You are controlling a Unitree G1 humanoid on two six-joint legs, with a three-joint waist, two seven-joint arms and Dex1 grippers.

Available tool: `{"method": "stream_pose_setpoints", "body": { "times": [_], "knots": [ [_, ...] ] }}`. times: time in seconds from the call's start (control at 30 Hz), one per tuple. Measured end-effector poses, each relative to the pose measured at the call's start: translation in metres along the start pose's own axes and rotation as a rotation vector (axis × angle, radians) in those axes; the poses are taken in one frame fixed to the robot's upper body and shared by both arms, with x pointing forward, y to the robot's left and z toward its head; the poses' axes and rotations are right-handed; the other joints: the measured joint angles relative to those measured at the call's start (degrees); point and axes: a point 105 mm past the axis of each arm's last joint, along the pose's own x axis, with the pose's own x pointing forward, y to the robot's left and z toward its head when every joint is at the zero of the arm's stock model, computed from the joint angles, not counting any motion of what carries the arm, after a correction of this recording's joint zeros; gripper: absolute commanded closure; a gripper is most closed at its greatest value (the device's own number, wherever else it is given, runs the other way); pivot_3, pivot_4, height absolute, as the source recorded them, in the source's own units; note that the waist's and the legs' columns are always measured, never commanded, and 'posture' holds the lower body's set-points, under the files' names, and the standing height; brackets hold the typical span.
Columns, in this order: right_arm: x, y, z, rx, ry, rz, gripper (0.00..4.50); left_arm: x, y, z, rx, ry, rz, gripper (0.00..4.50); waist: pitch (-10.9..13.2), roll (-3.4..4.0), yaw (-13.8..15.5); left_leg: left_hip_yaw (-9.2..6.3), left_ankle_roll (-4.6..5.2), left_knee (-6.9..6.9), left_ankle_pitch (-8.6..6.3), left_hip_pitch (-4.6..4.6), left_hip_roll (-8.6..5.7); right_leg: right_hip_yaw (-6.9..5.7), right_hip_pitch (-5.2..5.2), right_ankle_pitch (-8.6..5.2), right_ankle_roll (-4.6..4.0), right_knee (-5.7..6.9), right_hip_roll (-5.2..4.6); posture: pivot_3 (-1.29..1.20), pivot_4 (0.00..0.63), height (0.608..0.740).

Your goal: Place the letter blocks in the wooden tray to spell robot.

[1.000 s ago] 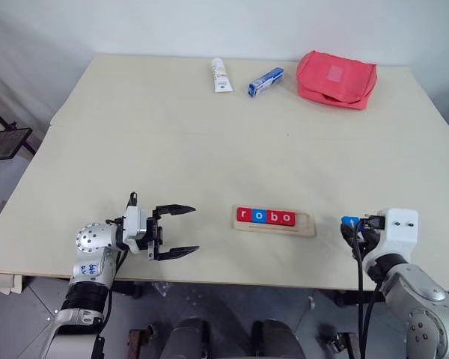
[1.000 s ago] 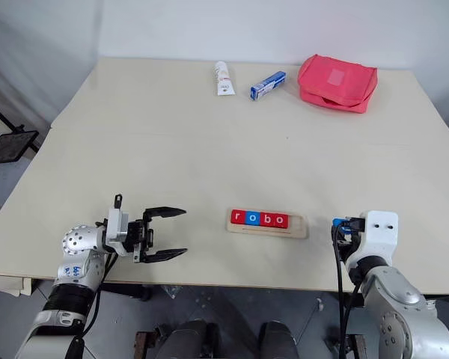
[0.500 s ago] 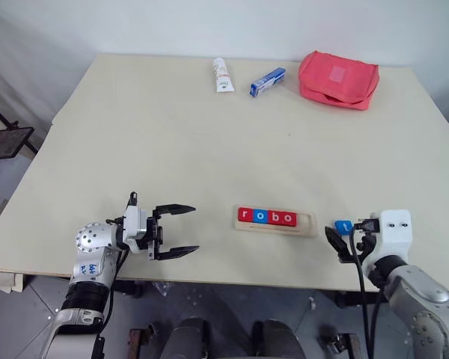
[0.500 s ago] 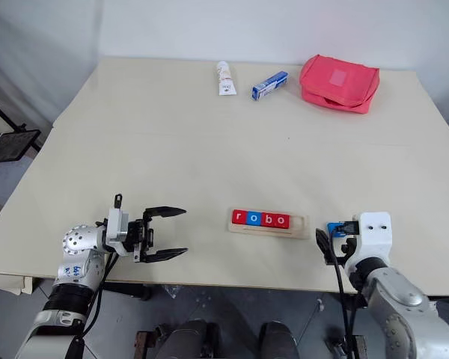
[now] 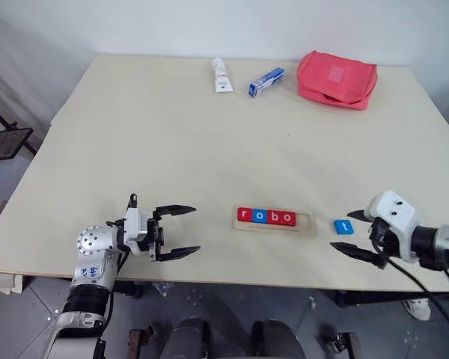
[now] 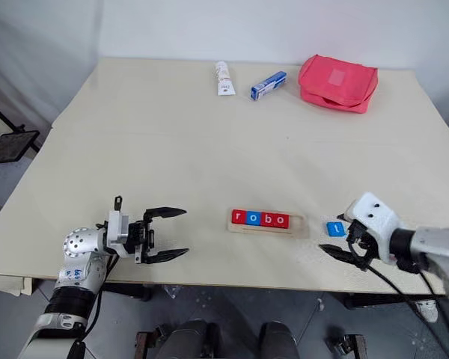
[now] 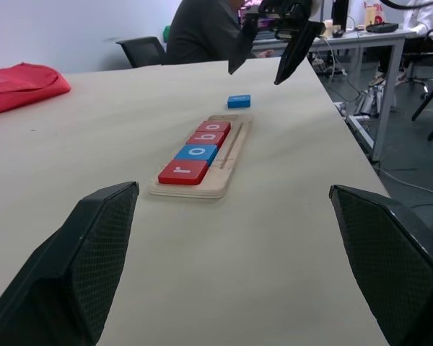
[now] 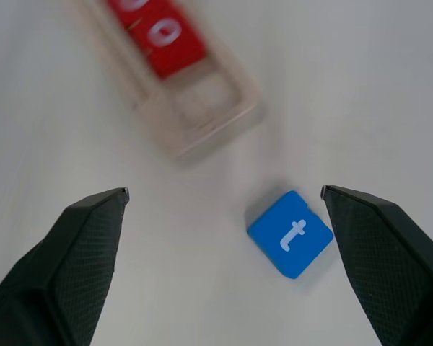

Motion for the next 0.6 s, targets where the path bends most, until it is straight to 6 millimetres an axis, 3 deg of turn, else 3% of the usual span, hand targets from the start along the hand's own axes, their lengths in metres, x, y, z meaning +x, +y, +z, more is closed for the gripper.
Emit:
{"method": "stream_pose_setpoints", "body": {
  "times": [0.23,0.53,0.6],
  "knots": [
    [0.01,-0.022,-0.013,-0.152,0.076,0.143,0.03,-0.004,-0.007,-0.001,0.0,0.009,0.034,0.0,0.0,0.0,0.2,-0.05,0.0,0.02,0.0,-0.07,0.01,-0.15,-0.02,0.0,0.01,0.0,-0.06,0.0,0.15,0.74],
    [0.025,-0.025,-0.03,-0.219,0.158,0.279,0.03,-0.009,-0.016,0.0,0.003,0.022,0.08,0.0,0.0,0.0,0.1,-0.06,-0.01,0.05,0.0,-0.07,0.03,-0.23,-0.02,0.01,0.01,0.0,-0.07,0.0,0.15,0.74],
    [0.025,-0.027,-0.03,-0.219,0.158,0.278,0.41,-0.009,-0.017,0.0,0.002,0.025,0.086,0.0,0.0,0.0,0.2,-0.06,-0.01,0.06,0.0,-0.07,0.04,-0.24,-0.01,0.01,0.01,0.0,-0.06,0.0,0.15,0.74]
  ]
}}
